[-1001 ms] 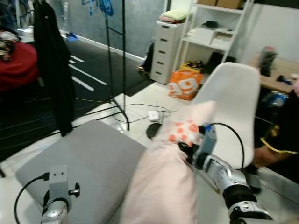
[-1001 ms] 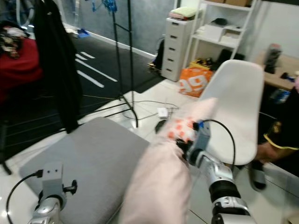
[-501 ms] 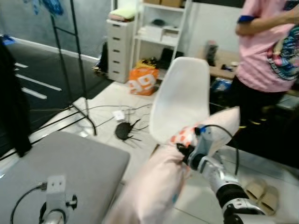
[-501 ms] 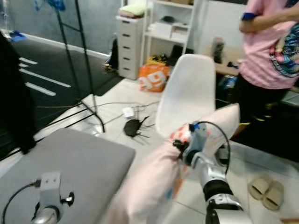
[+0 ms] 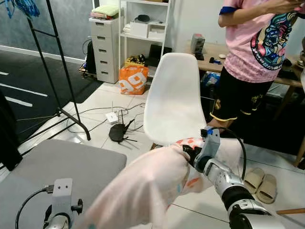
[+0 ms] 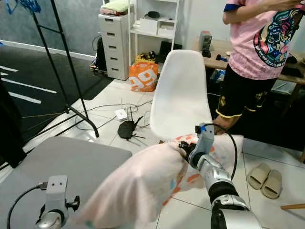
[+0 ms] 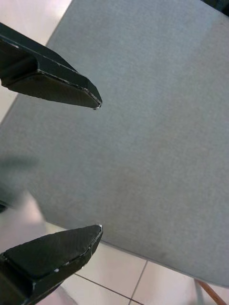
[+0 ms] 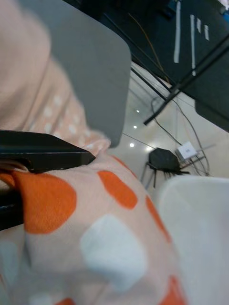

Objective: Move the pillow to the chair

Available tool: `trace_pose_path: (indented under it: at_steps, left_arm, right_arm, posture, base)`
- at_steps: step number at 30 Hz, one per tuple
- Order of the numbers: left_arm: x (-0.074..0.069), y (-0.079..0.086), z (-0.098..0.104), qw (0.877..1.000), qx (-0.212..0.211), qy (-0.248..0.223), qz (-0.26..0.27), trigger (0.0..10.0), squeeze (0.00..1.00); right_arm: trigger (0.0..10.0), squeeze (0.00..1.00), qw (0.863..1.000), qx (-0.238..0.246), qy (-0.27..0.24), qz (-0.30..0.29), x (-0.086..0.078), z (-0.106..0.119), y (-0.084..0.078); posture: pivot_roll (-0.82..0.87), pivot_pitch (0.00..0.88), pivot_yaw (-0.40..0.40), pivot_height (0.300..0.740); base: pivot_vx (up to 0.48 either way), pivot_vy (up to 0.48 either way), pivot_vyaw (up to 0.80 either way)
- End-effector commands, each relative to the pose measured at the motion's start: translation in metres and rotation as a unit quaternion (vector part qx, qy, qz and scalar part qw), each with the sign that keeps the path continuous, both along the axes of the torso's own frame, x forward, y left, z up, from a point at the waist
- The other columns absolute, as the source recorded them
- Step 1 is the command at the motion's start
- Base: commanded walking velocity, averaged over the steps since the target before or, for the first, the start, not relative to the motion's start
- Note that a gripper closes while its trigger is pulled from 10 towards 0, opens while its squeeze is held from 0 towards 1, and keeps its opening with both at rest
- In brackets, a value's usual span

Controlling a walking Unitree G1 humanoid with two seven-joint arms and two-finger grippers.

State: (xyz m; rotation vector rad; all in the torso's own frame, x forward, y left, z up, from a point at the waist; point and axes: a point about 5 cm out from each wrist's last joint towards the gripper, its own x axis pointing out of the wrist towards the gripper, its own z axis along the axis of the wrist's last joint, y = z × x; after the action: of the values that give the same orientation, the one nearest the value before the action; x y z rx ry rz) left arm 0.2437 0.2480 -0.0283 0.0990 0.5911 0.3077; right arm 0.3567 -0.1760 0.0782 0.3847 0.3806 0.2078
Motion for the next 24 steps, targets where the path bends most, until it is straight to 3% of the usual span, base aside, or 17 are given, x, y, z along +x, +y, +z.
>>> trace_pose_path:
  at_steps: [1, 8, 24]
  left_arm:
    - [-0.0019, -0.0050, -0.0033, 1.000, 0.003, 0.011, -0.021, 10.0, 0.00]
    - [-0.0028, -0.0035, -0.0035, 1.000, 0.002, 0.010, -0.010, 10.0, 0.00]
    - [-0.0023, -0.0036, -0.0032, 1.000, -0.003, 0.007, -0.008, 10.0, 0.00]
  right_arm:
    - [10.0, 0.00, 0.999, 0.000, -0.044, -0.003, 0.0091, 0.0172, -0.0001]
    - [10.0, 0.00, 0.999, -0.001, -0.045, 0.005, 0.0092, 0.0162, 0.0027]
    - [10.0, 0.00, 0.999, -0.005, -0.050, 0.012, 0.0109, 0.0177, 0.0070]
  posture:
    - [-0.11, 0.057, -0.048, 0.740]
    - [-0.11, 0.051, -0.053, 0.740]
    - [-0.10, 0.051, -0.048, 0.740]
  base:
    - [0.000, -0.480, 0.00]
    - [0.000, -0.459, 0.00]
    - [0.000, 0.000, 0.00]
